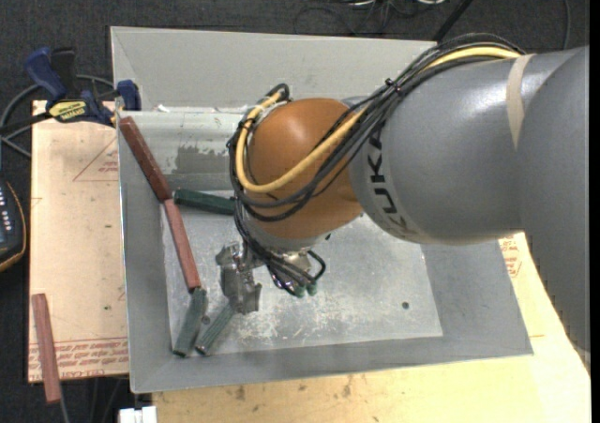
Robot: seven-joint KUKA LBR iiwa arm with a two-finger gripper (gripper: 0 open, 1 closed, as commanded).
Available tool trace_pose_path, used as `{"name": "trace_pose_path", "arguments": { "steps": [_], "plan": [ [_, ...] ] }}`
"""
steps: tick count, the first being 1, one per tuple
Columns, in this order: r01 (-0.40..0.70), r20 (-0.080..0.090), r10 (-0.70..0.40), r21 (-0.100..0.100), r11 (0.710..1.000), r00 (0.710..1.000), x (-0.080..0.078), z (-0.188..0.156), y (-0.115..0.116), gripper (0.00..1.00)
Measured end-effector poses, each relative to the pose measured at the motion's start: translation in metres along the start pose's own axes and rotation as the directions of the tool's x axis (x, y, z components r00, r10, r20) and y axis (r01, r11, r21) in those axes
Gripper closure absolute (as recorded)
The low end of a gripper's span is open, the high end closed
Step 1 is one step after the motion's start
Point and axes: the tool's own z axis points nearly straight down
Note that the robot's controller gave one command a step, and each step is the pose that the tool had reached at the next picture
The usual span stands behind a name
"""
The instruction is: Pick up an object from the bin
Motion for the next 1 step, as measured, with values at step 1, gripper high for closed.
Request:
{"name": "trace_pose_path", "arguments": {
  "steps": [1],
  "plan": [
    [-0.001, -0.009, 0.001, 0.001, 1.000, 1.000, 0.0019, 0.0048, -0.0008, 0.00]
  ]
}}
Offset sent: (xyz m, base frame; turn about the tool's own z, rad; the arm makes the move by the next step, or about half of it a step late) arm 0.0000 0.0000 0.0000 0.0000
